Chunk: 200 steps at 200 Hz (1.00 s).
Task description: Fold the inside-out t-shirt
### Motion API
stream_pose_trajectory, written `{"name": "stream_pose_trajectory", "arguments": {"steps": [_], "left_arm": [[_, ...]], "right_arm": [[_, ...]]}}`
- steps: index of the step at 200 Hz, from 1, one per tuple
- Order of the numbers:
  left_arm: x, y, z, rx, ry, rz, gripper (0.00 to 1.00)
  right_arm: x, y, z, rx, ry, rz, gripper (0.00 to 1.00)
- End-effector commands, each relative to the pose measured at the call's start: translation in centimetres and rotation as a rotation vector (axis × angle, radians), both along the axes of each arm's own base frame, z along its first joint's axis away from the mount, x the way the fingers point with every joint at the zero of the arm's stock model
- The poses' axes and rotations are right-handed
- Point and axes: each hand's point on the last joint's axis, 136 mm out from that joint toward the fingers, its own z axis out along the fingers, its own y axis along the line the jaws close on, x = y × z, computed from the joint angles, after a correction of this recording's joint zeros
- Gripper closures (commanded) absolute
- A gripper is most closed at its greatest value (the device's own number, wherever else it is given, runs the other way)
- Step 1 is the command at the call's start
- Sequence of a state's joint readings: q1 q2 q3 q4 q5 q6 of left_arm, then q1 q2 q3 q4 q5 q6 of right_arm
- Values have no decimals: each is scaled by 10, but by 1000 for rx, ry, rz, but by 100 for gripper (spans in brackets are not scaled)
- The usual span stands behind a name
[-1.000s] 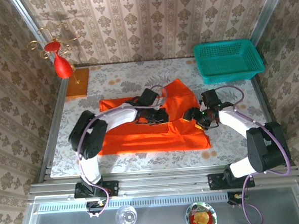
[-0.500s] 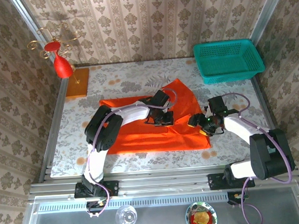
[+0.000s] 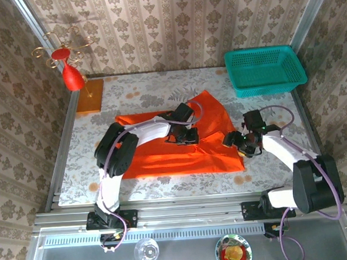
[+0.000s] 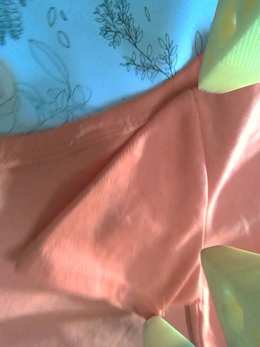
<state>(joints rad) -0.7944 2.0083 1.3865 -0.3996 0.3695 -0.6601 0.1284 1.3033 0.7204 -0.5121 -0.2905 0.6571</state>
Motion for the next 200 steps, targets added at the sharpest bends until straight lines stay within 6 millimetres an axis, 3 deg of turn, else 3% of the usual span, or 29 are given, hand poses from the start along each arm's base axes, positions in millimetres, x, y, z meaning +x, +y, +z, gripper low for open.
{"name": "stream_pose_trajectory", "arguments": {"steps": [1, 20, 36, 49, 77, 104, 126, 155, 200], "left_arm": [[18, 26, 42, -20, -113, 40, 88], [22, 65, 44, 35, -122, 100, 87], [18, 110, 32, 129, -83, 164, 88], [13, 146, 20, 195, -57, 210, 89], [0, 219, -3, 267, 30, 309, 90], [-11, 263, -25, 287, 86, 376, 91], [-20, 281, -46, 294, 155, 404, 92], [-38, 283, -60, 296, 208, 416, 92], [-59, 281, -55, 242, 210, 466, 92]], "right_arm": [[5, 13, 22, 29, -35, 51, 25], [12, 43, 27, 155, -42, 118, 25], [14, 66, 27, 228, -33, 169, 25], [12, 77, 11, 231, 17, 193, 26], [7, 70, -17, 159, 89, 160, 26], [-7, 49, -41, 74, 156, 107, 23], [-23, 33, -52, 17, 200, 71, 22], [-44, 23, -58, -6, 239, 59, 22], [-73, 16, -51, -4, 253, 44, 22]]}}
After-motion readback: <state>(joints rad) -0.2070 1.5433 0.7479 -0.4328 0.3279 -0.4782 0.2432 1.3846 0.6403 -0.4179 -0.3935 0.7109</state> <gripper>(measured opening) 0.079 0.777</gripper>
